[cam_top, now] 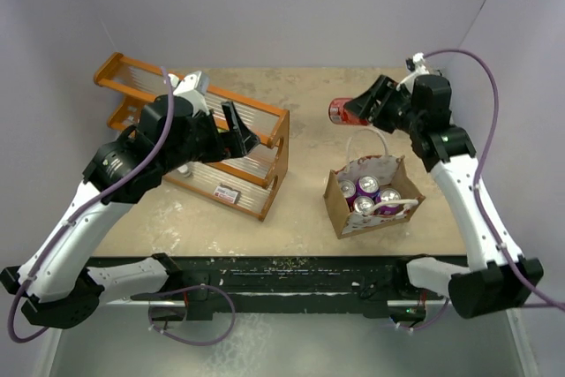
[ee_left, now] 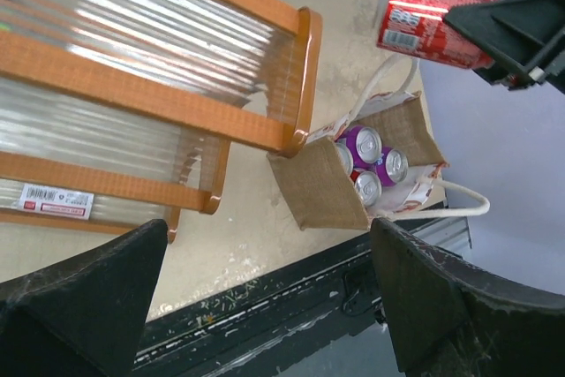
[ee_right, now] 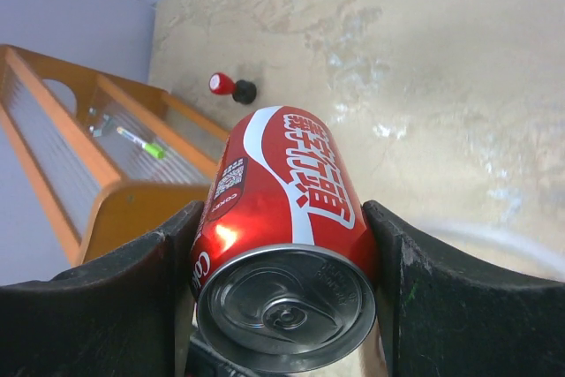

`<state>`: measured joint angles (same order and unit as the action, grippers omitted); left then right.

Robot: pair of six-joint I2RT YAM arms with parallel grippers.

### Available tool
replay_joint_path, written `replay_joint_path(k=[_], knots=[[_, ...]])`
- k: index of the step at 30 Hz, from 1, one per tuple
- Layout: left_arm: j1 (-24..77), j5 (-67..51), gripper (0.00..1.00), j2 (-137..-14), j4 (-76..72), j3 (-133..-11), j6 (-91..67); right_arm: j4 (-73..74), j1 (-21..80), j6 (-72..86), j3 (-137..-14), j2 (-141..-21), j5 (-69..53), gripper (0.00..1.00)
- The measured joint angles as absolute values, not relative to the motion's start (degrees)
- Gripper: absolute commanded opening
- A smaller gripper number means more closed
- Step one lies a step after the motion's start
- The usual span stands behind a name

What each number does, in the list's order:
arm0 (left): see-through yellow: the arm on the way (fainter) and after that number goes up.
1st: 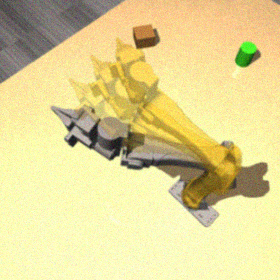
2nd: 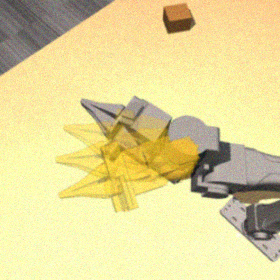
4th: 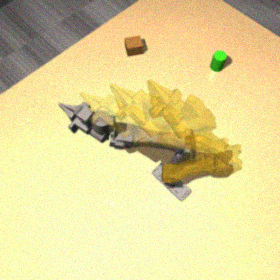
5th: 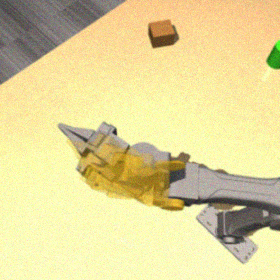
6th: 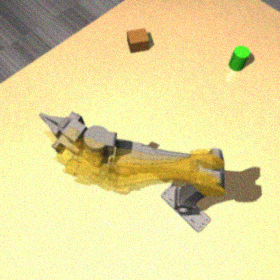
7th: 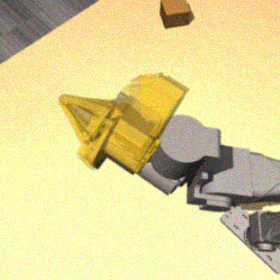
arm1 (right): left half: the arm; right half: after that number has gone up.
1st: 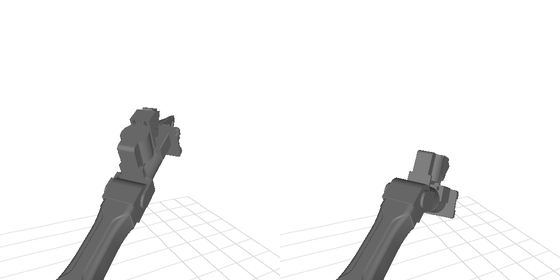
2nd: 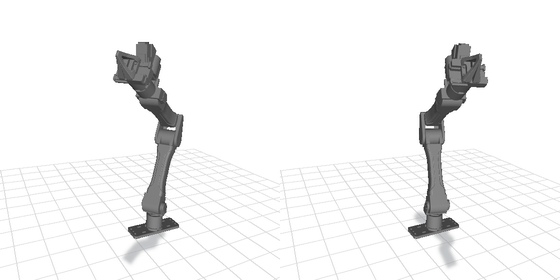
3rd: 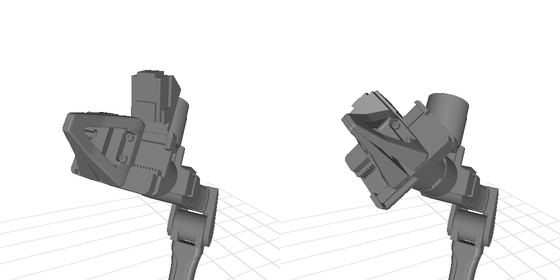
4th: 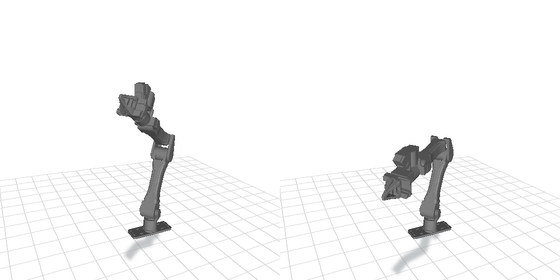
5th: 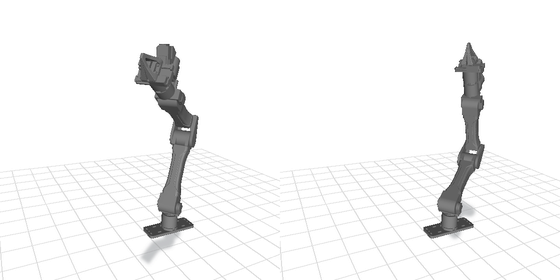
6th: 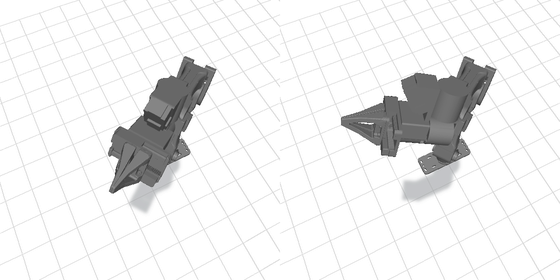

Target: Take the beverage out of the canvas bag

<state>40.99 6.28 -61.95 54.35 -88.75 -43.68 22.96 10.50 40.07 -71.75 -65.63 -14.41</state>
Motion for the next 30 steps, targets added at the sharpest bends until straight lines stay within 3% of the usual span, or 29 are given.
replay_joint_path(k=[10,16,30], knots=[[40.99,10.37,0.99,-71.53,54.11,-98.85,-35.33,16.40,10.50,32.05,-77.73,-83.15,-14.52,0.00],[40.97,14.87,0.99,-73.63,54.04,-100.09,-30.68,17.08,10.50,29.17,-88.71,-98.19,-14.37,0.00],[40.88,18.92,0.99,-77.80,52.64,-101.45,-25.85,29.43,12.93,19.64,-102.80,-114.65,-4.84,0.00]])
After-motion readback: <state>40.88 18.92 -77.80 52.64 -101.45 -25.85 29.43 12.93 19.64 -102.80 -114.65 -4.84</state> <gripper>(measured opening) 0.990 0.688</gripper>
